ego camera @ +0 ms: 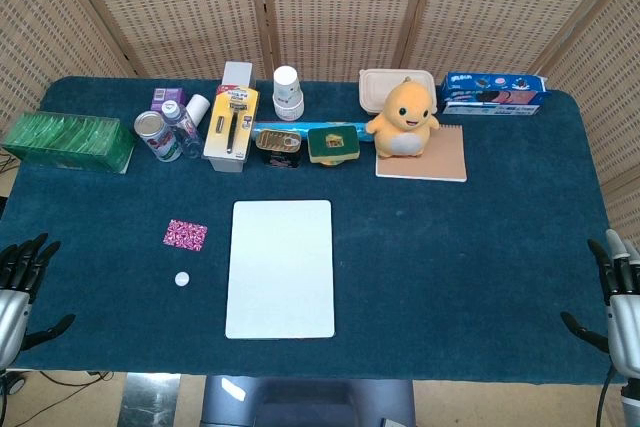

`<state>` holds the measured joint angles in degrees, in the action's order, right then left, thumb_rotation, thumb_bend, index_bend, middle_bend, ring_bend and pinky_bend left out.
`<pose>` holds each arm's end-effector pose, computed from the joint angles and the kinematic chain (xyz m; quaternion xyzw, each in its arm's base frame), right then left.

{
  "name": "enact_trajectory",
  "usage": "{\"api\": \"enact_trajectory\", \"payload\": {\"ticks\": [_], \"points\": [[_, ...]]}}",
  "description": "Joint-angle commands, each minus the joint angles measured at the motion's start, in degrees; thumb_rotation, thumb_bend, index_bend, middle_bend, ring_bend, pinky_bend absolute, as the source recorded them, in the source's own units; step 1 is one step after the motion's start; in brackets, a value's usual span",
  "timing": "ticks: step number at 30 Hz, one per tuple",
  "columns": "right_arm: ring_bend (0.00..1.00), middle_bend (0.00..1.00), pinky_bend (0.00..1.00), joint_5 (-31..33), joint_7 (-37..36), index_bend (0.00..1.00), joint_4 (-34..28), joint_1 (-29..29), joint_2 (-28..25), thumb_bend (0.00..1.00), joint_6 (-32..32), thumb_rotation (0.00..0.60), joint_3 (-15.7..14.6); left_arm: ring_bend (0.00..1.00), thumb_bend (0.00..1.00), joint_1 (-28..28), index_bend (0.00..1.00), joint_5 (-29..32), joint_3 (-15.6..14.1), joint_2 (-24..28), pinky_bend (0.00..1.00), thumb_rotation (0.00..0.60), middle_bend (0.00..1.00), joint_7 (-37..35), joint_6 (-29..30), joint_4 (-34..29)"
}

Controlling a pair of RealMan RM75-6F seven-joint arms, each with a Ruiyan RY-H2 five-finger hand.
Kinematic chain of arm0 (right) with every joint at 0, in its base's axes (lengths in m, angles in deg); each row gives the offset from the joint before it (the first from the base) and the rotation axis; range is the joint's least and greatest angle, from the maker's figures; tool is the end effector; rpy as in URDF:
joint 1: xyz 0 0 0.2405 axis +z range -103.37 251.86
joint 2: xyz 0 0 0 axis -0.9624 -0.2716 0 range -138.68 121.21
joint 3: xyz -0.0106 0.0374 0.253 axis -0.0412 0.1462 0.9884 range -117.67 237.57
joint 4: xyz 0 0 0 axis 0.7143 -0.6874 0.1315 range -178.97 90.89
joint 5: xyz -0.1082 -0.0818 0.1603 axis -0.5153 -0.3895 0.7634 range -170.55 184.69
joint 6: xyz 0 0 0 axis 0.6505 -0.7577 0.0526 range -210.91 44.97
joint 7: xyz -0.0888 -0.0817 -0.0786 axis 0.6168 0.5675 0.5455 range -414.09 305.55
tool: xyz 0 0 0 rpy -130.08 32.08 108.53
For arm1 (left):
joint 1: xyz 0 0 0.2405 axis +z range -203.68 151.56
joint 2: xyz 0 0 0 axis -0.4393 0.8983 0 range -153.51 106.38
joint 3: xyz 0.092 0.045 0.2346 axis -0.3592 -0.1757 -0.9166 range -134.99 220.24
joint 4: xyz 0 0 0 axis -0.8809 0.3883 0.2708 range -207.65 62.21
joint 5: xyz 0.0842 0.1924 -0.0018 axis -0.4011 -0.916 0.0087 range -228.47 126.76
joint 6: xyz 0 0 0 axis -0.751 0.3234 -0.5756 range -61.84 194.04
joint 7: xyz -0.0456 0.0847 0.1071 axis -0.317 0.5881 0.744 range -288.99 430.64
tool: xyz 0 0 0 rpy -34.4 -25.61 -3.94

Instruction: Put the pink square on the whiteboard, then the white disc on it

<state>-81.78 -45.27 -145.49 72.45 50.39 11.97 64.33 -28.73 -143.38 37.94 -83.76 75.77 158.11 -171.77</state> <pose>-0.2870 -0.1490 0.1964 0.5626 -0.3271 0.3935 0.6494 -0.2881 0.1404 0.1643 -0.6253 -0.3686 -0.3839 0.5707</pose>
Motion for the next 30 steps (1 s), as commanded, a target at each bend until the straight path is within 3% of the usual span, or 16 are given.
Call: {"api": "enact_trajectory", "payload": {"ticks": [1,7,13,19,30], "points": [[0.0,0.0,0.0,-0.1,-0.6,0.07,-0.3,-0.2,-0.2,0.02,0.3,0.6,0.1,0.0,0.12,0.0,0.0,0.0,0.1,-0.1,0.03,0.6,0.0,0.3,-0.5,0.1],[0.0,0.0,0.0,0.8,-1.6,0.07,-1.1,-0.5,-1.0,0.02,0.0,0.6,0.2,0.0,0.12,-1.2,0.0,1.8,1.1,-0.5,0.03,0.6,0.0,-0.4,-3.7,0.2],[0.0,0.0,0.0,2.1,-4.9,0.07,-2.2,-0.6,-3.0,0.02,-1.0,0.6,0.4,0.0,0.16,-11.7,0.0,8.1,5.6,0.5,0.03,0.6,0.0,-1.9,-20.9,0.1],[0.0,0.0,0.0,3.0,-6.3,0.07,-2.9,-0.7,-4.2,0.02,-1.7,0.6,0.4,0.0,0.18,-20.5,0.05,15.5,9.3,-4.4,0.03,0.6,0.0,-2.2,-34.9,5.3],[0.0,0.0,0.0,5.6,-5.4,0.07,-2.7,0.3,-3.8,0.02,-3.9,0.6,1.3,0.0,0.19,-27.8,0.14,28.0,11.9,-12.7,0.03,0.6,0.0,10.6,-41.5,10.7]]}}
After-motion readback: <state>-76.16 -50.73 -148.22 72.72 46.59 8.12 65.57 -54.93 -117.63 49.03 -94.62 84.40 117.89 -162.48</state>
